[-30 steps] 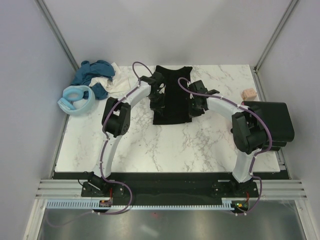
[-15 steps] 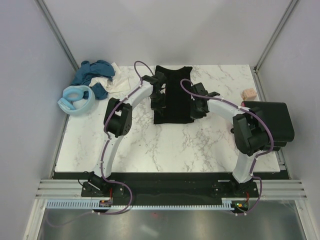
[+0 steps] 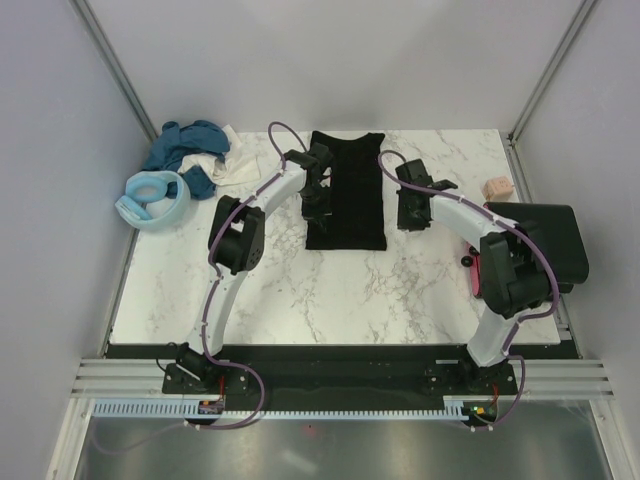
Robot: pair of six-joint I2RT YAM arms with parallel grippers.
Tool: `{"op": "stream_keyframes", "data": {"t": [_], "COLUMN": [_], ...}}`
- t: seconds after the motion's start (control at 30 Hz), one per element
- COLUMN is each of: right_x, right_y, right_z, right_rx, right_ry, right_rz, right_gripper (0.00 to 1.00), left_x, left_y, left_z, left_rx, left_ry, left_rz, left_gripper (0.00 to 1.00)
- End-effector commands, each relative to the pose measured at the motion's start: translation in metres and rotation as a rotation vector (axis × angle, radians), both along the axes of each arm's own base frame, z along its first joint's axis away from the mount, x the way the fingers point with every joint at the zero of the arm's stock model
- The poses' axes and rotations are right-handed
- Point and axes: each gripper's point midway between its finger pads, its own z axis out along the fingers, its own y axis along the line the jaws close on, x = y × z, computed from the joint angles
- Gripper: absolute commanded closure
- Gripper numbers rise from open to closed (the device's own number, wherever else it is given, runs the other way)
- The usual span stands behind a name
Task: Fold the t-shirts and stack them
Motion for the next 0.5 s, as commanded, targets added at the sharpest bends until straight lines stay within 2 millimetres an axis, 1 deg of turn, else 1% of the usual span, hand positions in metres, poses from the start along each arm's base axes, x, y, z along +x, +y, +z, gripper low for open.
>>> {"op": "stream_keyframes", "data": {"t": [0.0, 0.07, 0.1, 0.2, 0.27, 0.33, 0.47], "right_x": [0.047, 0.055, 0.061, 0.067, 0.065, 0.062, 0.055], "right_y": [0.006, 0.016, 0.028, 0.051, 0.062, 0.067, 0.068], "right_z": [0.031, 0.03, 0.026, 0.024, 0.025, 0.023, 0.007], "right_rx": [0.075, 0.102, 0.146, 0.23, 0.234, 0.234, 0.237], "right_ry": [-0.114, -0.109, -0.095, -0.068, -0.068, -0.062, -0.023], "right_rz": [0.04, 0.085, 0.121, 0.208, 0.246, 0.262, 0.263], "right_gripper": [0.7, 0.69, 0.69, 0.68, 0.68, 0.67, 0.66], "left_x": [0.003, 0.008, 0.01, 0.016, 0.016, 0.016, 0.021], "left_y": [0.014, 0.011, 0.01, 0.007, 0.005, 0.004, 0.003], "left_z": [-0.012, -0.002, 0.0, 0.004, 0.004, 0.004, 0.007], "left_rx": [0.053, 0.033, 0.03, 0.014, 0.006, 0.007, 0.004], "left_ry": [0.003, -0.028, -0.036, -0.053, -0.05, -0.05, -0.068], "left_rz": [0.002, -0.001, -0.005, -0.01, -0.008, -0.006, -0.002], "left_gripper": [0.84, 0.84, 0.81, 0.79, 0.78, 0.78, 0.77]}}
